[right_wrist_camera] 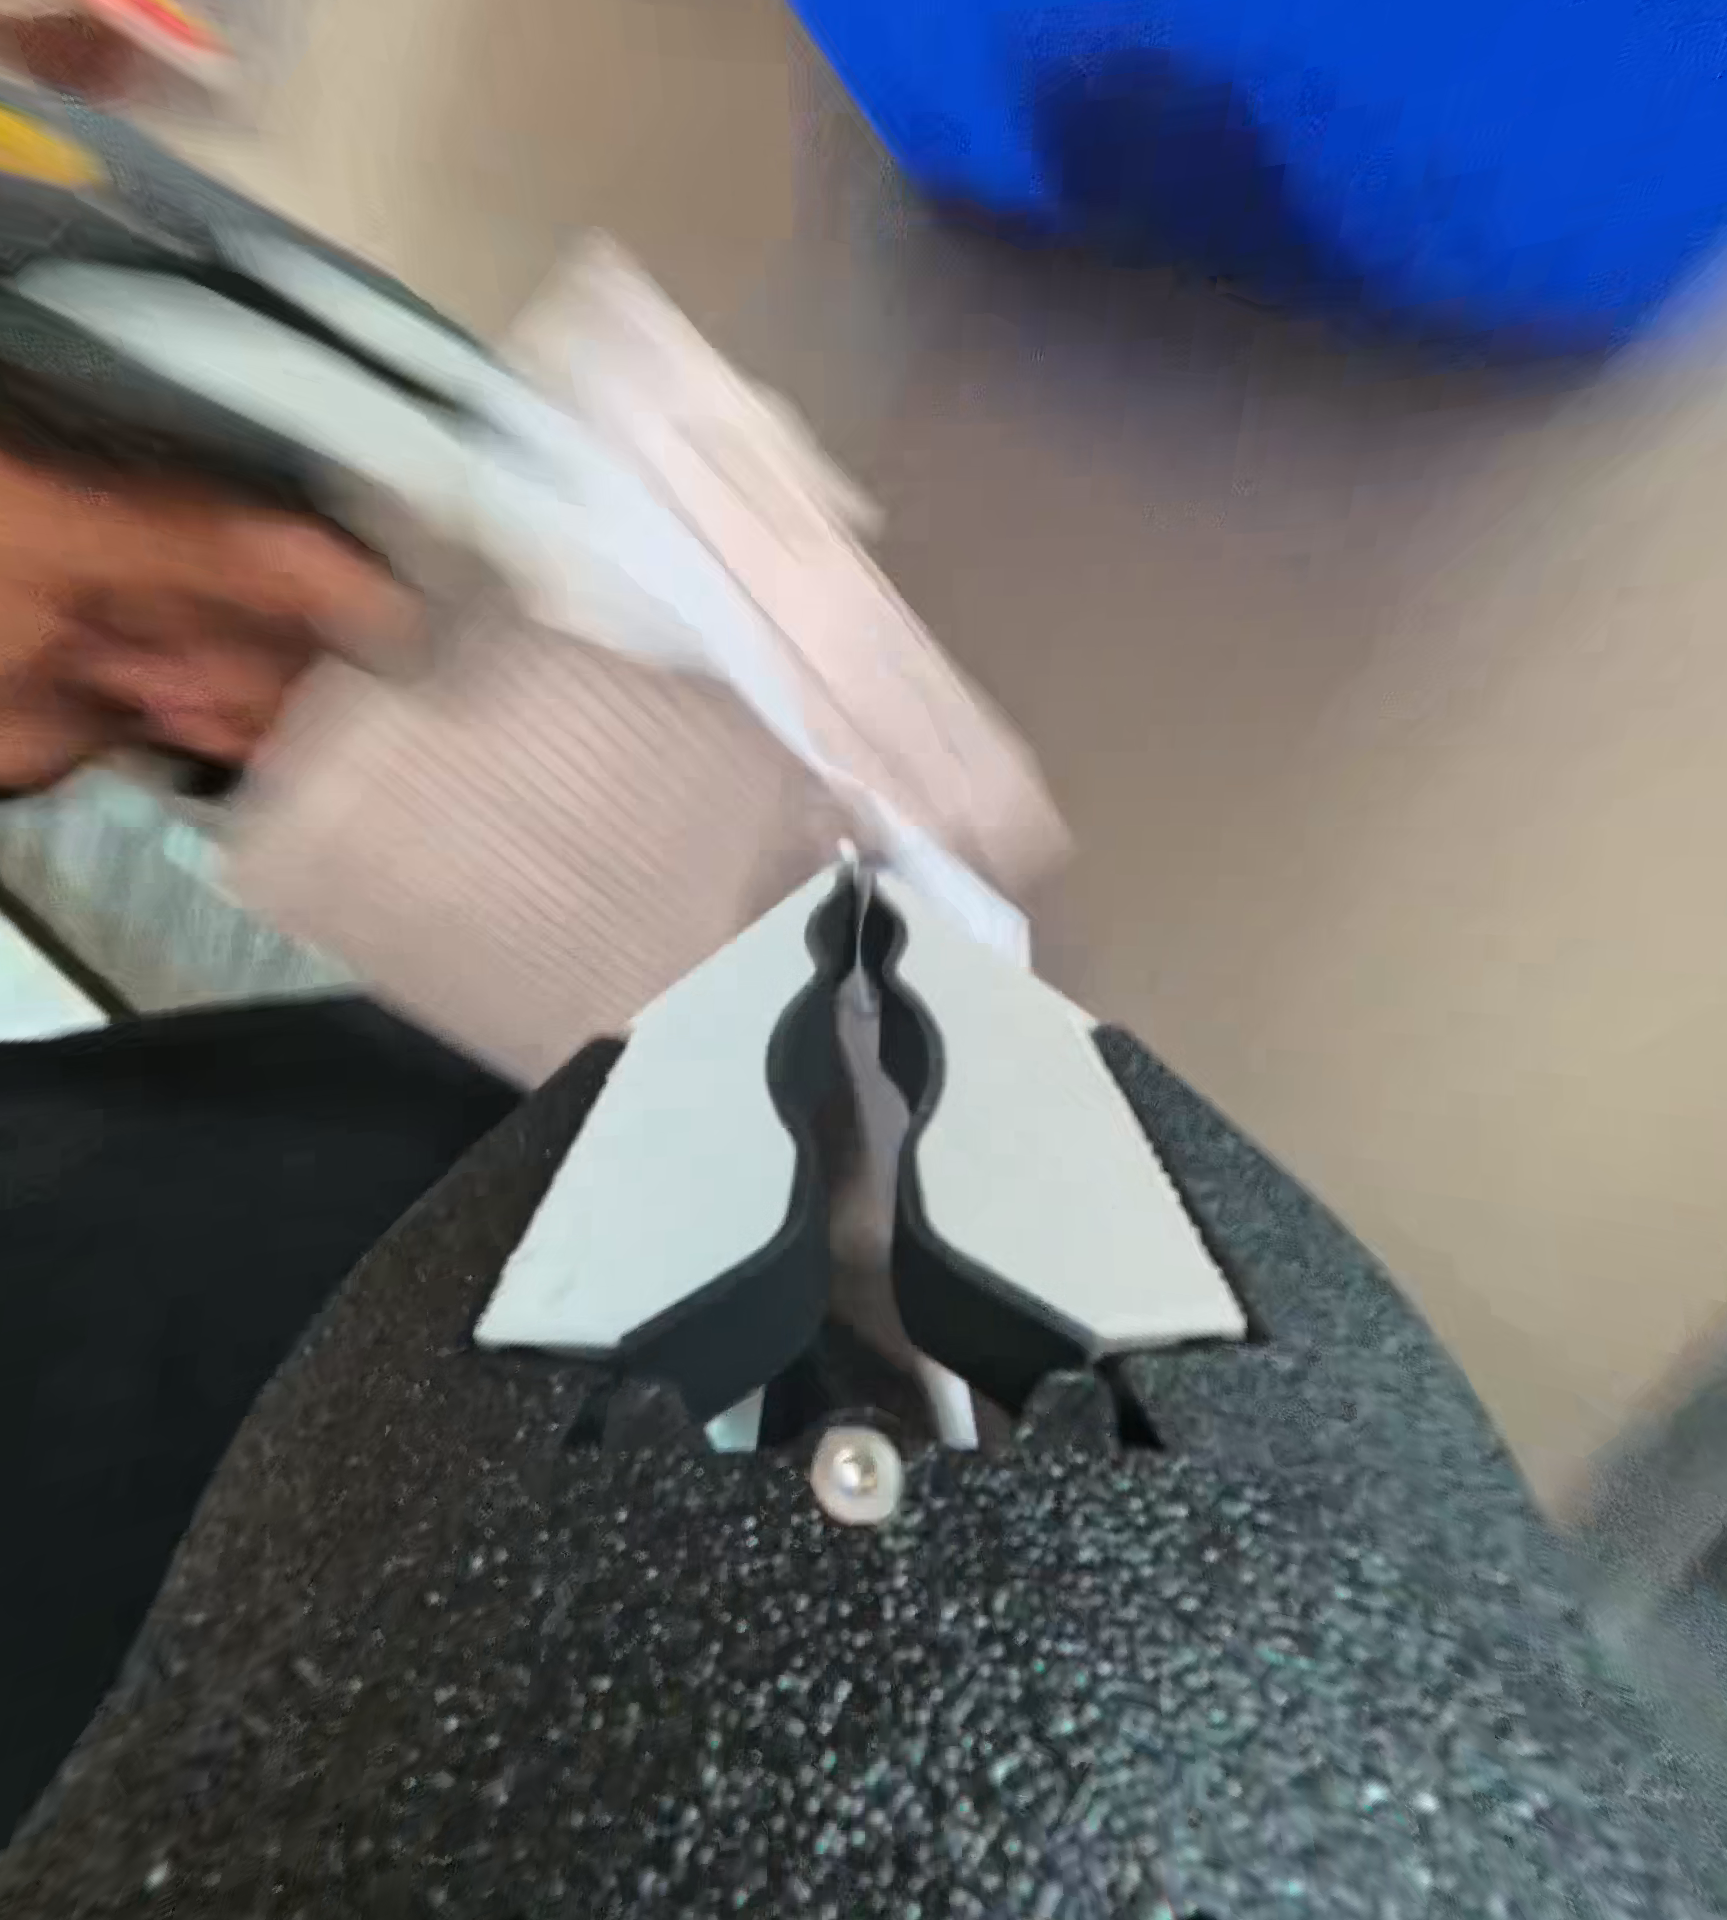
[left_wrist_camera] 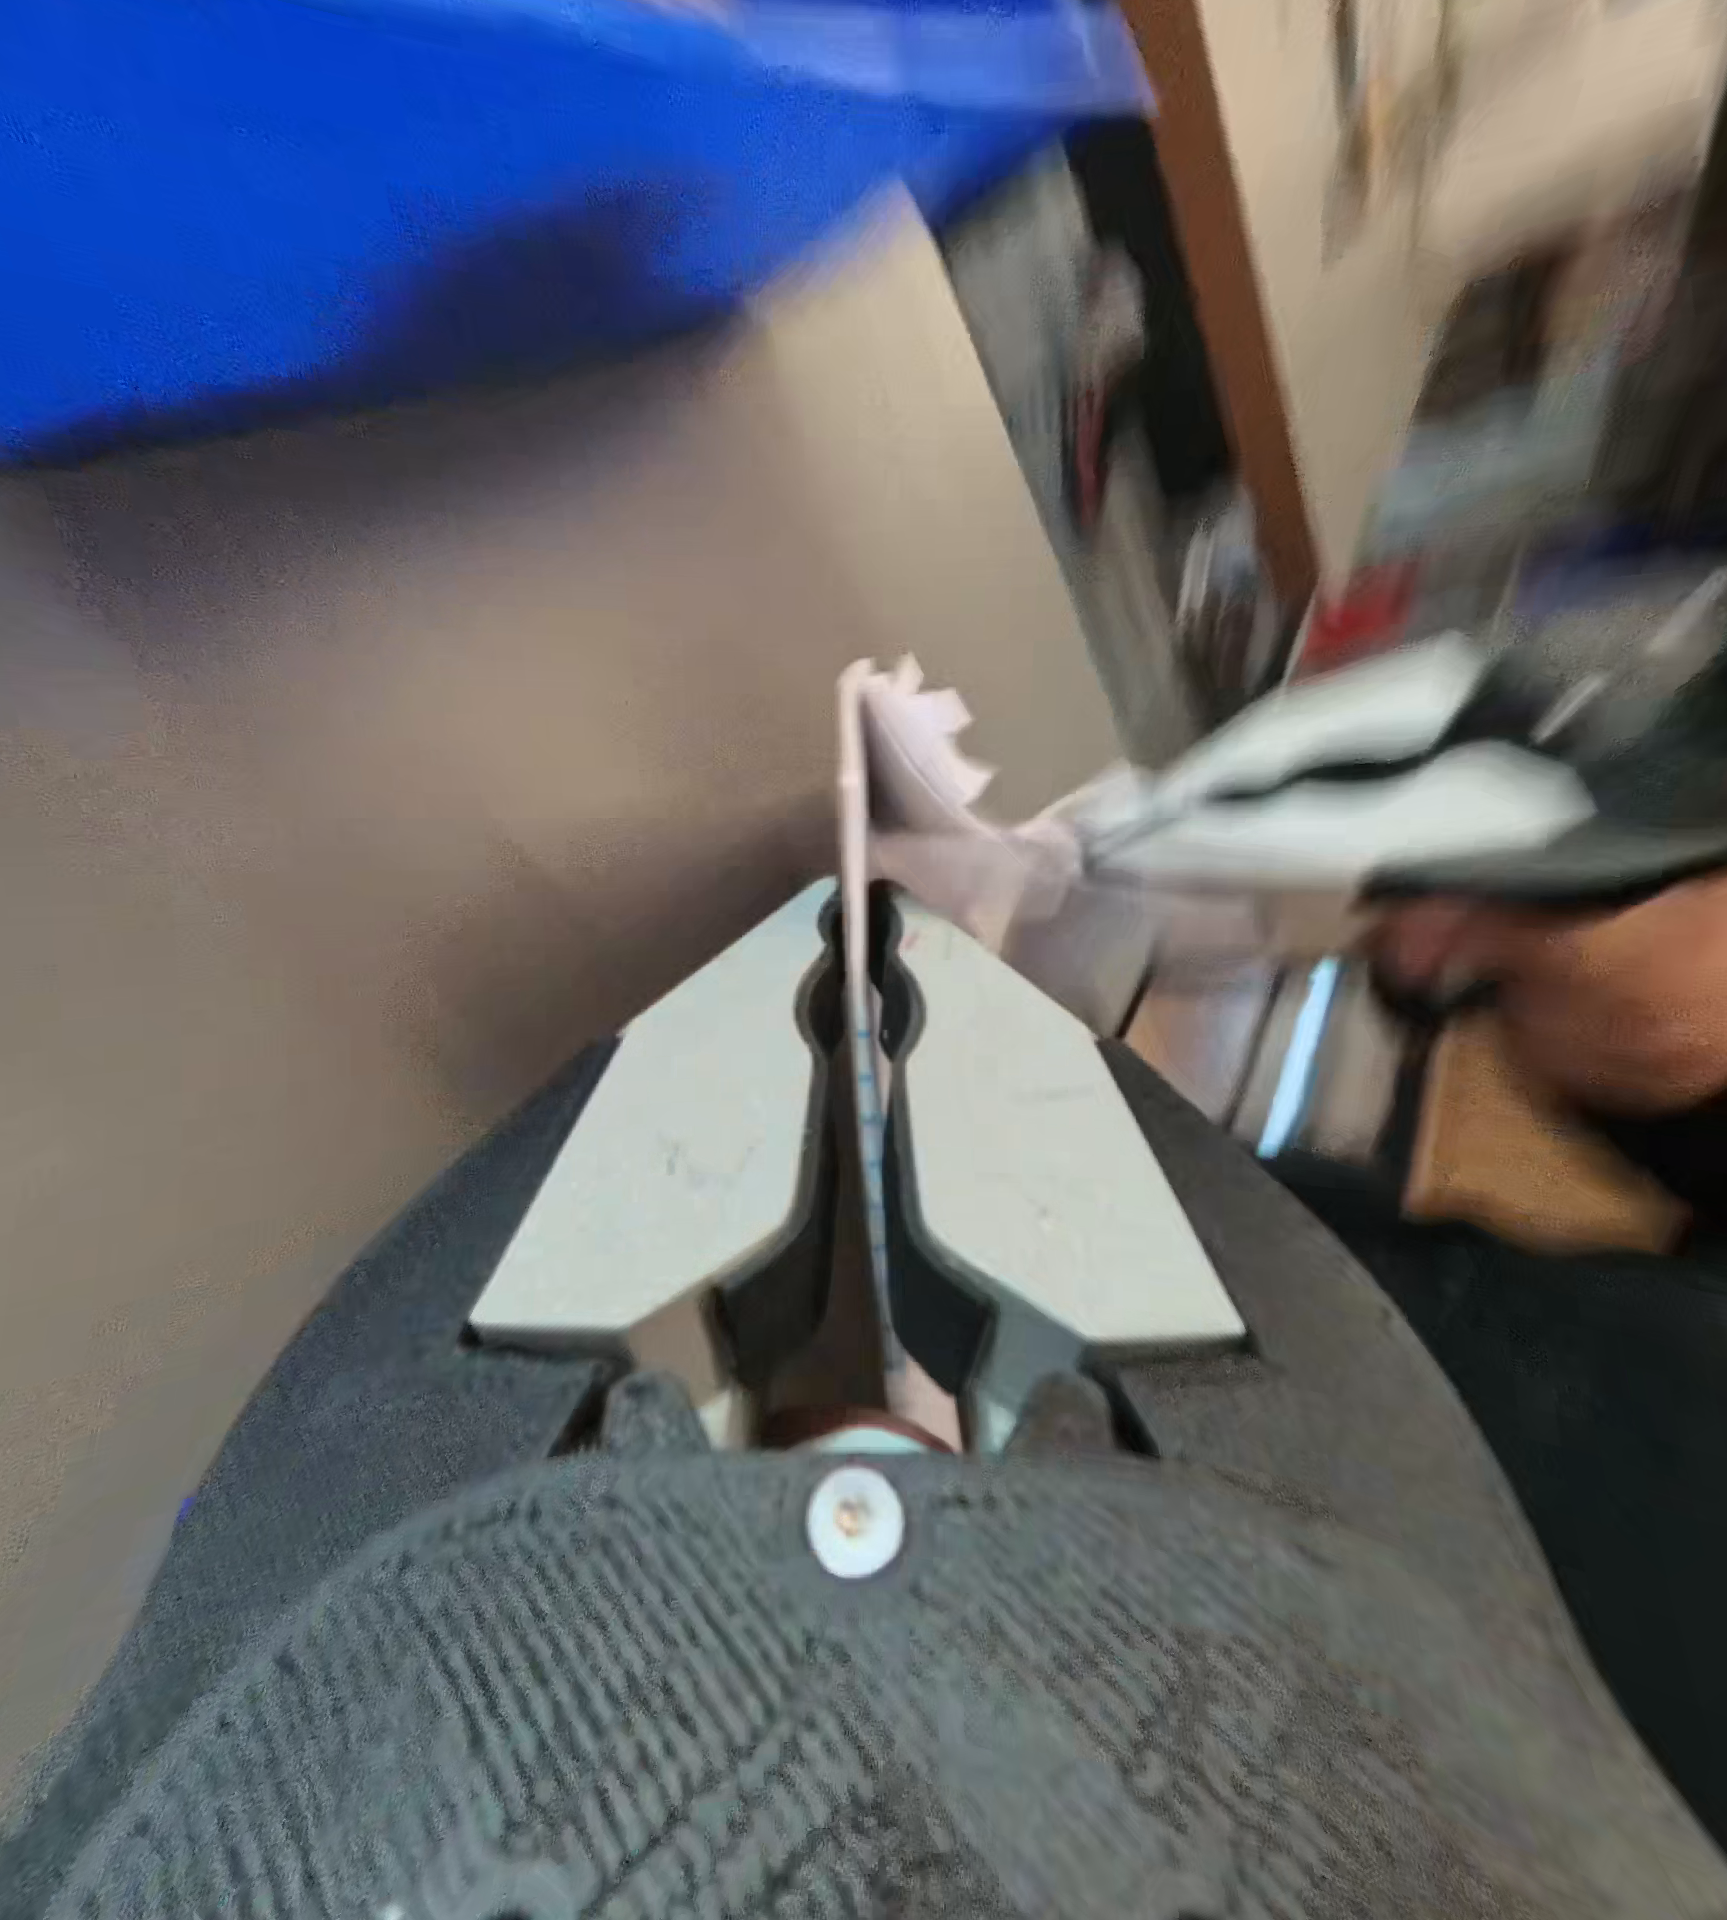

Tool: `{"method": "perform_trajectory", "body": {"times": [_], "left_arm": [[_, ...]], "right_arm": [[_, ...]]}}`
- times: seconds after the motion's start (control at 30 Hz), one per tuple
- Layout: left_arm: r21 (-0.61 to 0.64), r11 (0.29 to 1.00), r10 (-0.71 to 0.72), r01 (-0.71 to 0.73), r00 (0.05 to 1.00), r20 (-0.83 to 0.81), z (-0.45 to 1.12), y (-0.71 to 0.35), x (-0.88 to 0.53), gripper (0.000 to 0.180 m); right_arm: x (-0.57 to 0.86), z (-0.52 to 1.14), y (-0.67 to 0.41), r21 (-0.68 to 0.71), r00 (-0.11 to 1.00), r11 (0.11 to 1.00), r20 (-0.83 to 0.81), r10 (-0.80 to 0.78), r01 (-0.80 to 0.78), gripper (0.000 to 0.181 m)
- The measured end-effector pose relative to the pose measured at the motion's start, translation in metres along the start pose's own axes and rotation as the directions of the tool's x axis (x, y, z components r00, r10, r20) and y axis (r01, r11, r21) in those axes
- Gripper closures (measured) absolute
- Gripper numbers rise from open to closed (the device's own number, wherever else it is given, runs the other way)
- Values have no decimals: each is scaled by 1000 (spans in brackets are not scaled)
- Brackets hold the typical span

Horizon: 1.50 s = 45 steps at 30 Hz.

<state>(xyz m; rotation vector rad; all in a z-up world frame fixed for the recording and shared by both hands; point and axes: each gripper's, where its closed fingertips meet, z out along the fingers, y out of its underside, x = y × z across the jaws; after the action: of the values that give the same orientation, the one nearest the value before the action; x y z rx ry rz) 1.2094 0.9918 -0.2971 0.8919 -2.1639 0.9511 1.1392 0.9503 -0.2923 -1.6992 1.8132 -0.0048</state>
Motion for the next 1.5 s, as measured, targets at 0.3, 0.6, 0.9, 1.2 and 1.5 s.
{"method": "perform_trajectory", "body": {"times": [0.3,0.6,0.9,1.2,1.5], "left_arm": [[19,999,42,-41,998,-53,-3,-12,-3,180],[-131,911,412,-391,881,231,-6,-15,-31,145],[-45,926,348,-375,893,-285,-63,20,78,118],[141,973,213,-180,941,-265,-130,50,51,180],[317,939,-192,134,969,159,-249,95,-102,180]], "right_arm": [[65,-102,73,64,972,971,-30,234,-232,181],[-2,-128,-8,252,980,963,194,47,-96,181],[-92,-134,-68,357,774,904,631,-47,-236,181],[-183,-56,-81,230,678,973,715,-169,0,181],[-184,71,-35,-12,737,850,505,-449,526,152]]}}
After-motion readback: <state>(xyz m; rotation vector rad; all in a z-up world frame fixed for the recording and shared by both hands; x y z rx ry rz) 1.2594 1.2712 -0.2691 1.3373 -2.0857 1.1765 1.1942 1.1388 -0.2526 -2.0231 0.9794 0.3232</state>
